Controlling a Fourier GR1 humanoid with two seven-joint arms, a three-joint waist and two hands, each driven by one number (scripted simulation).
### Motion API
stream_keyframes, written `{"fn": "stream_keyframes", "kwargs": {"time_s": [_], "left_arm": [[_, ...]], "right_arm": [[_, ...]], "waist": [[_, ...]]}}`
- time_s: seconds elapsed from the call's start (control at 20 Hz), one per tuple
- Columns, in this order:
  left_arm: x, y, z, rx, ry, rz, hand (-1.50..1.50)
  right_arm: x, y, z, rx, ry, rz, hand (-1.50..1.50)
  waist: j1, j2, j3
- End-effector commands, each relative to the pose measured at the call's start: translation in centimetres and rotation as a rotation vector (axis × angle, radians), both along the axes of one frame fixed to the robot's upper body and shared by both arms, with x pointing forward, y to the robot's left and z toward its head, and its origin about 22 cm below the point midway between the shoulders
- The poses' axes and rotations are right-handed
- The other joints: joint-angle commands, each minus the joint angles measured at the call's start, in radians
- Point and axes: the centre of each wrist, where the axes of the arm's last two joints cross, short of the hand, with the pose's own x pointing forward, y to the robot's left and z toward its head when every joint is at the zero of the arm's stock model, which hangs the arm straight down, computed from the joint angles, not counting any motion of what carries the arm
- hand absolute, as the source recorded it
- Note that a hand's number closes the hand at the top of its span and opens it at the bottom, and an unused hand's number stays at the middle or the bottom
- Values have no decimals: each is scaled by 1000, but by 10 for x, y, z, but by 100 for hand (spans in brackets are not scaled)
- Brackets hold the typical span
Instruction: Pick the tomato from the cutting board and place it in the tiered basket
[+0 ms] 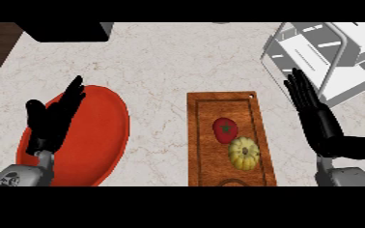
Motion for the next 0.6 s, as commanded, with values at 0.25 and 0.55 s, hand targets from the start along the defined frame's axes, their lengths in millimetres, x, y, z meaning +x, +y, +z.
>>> {"fn": "stream_keyframes", "kwargs": {"time_s": [0.25, 0.55], "left_arm": [[15, 21, 41, 259, -258, 62, 0], [3, 15, 7, 205, -202, 53, 0]], "right_arm": [[16, 49, 19, 199, 123, 78, 150], [-30, -3, -28, -95, 299, -563, -150]], "waist": [[16, -17, 0], [-8, -17, -2]]}}
